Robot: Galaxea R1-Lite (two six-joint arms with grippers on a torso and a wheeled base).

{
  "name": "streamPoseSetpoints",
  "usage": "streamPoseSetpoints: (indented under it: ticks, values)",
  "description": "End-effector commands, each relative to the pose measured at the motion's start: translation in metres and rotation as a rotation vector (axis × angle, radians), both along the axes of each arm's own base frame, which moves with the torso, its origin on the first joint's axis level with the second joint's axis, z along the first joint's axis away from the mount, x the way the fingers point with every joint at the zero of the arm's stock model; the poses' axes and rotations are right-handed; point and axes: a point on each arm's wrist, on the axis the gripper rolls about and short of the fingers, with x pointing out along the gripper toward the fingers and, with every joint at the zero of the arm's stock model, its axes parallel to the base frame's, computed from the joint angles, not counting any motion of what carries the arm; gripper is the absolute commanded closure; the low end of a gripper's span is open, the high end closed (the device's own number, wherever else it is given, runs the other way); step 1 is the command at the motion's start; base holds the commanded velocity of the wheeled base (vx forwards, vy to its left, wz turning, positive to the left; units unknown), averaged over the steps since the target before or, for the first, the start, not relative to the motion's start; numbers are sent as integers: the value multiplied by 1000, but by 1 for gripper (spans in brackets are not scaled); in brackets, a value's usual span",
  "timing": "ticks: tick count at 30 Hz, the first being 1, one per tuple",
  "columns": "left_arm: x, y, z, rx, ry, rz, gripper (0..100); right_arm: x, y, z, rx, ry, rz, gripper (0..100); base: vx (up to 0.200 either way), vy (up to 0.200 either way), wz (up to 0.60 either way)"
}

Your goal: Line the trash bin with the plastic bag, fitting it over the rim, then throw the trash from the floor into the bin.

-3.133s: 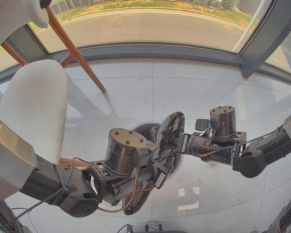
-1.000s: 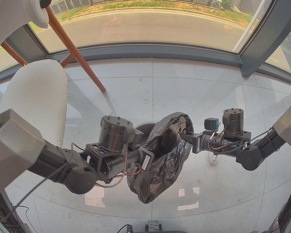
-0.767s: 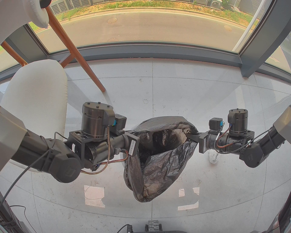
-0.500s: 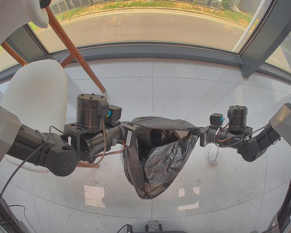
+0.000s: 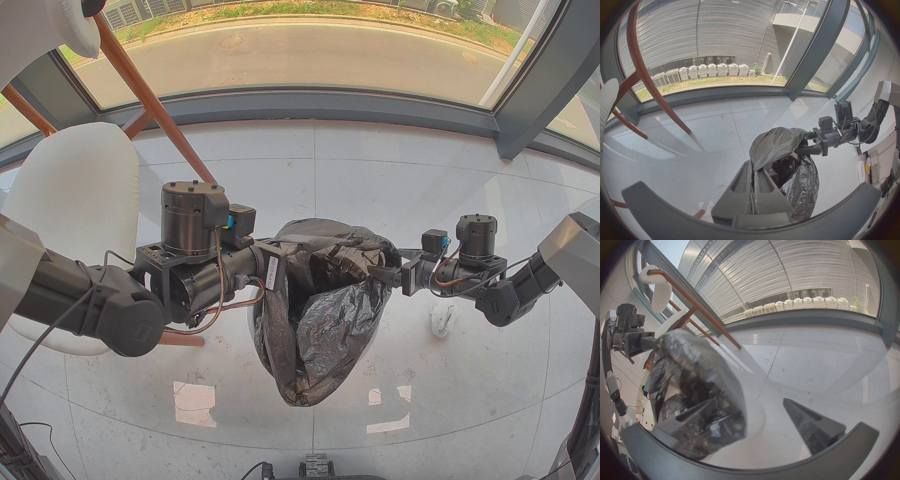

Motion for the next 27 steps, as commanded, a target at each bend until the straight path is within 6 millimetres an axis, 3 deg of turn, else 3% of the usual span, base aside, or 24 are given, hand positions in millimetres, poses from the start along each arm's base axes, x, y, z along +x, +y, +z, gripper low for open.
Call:
streamPoseSetpoints:
  ticks: [1,4,11,20,27]
  values:
    - [3,-2,-7,9,17,-2,100,-45,-3,-1,11,122,16,0,0,0,0]
    - [3,-2,-8,9,17,-2,100,-60,1,-9,39,203,8,0,0,0,0]
    - [4,-3,-7,9,15,-2,100,-71,28,-12,125,323,-33,0,0,0,0]
    - [10,-8,-14,-4,-4,-2,100,-77,42,-19,244,464,-195,0,0,0,0]
    - [11,-8,-11,-9,-12,-1,100,-76,47,-29,228,469,-236,0,0,0,0]
